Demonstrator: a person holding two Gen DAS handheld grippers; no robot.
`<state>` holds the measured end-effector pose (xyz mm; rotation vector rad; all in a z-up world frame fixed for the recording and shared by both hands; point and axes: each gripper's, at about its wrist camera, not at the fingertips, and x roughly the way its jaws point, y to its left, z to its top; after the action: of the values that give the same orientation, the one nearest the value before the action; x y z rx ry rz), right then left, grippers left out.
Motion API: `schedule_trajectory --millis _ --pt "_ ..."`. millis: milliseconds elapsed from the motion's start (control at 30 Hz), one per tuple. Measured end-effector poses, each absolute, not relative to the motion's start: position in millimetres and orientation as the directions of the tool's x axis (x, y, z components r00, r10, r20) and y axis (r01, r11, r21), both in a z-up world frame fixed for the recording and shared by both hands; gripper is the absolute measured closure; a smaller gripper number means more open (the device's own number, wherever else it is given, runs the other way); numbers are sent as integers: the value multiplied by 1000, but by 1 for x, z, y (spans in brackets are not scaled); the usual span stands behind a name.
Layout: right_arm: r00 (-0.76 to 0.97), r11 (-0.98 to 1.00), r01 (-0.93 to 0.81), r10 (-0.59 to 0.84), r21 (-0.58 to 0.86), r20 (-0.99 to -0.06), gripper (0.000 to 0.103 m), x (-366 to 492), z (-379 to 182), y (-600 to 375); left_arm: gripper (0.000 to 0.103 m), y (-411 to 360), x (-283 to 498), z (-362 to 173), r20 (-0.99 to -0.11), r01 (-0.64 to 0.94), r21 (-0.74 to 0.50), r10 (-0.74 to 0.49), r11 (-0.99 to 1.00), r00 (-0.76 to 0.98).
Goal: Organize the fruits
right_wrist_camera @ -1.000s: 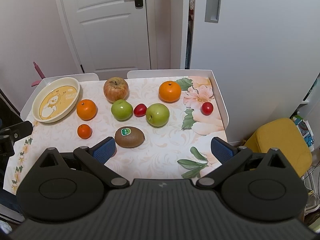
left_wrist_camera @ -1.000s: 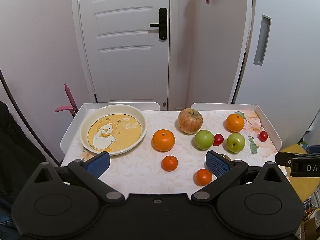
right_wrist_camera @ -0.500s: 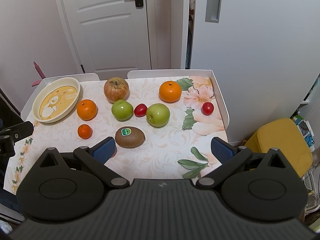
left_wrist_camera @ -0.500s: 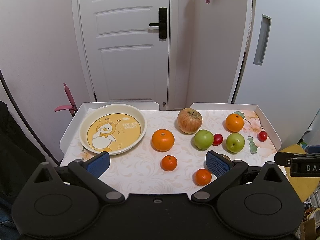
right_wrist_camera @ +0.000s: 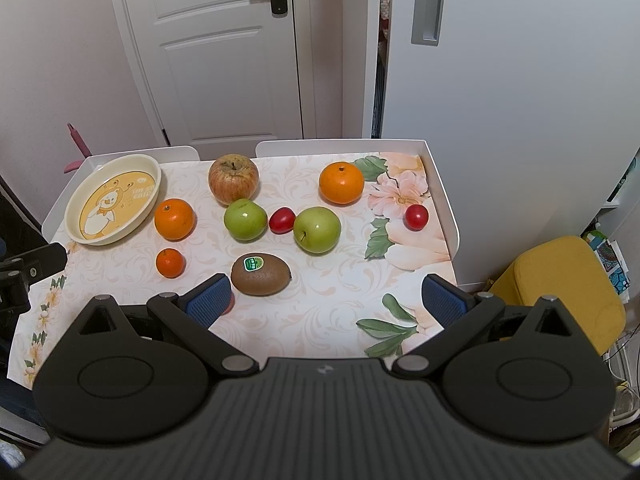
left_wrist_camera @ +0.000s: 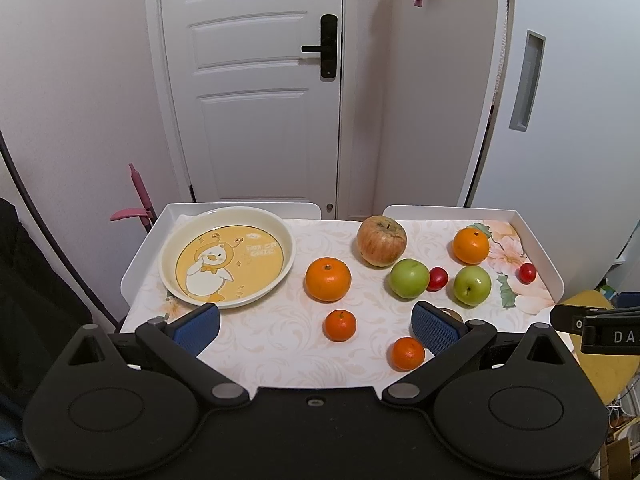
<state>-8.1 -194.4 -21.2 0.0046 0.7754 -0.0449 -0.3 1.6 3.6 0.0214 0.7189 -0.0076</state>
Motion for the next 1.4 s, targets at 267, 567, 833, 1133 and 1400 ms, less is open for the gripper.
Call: schedule_trajectory --millis 267,567,833,1133,1400 --pt "713 999 41 -37 -11 -700 0 -7 -18 -195 0 2 -1 3 -659 14 17 0 1000 752" --pt "713 999 41 -37 -10 -700 0 -7 -17 -195 0 7 0 2 -661 9 16 4 1000 750" --pt "716 999 44 -42 -15 -697 0 -8 -18 -196 0 7 0 2 -662 9 16 4 1000 750" --pt "696 1000 30 -19 3 -718 0 -4 -23 -199 0 9 3 4 -676 5 23 12 1000 736" --pt "677 998 -31 67 63 -733 0 13 -54 -208 0 7 17 -14 -678 8 64 37 998 734"
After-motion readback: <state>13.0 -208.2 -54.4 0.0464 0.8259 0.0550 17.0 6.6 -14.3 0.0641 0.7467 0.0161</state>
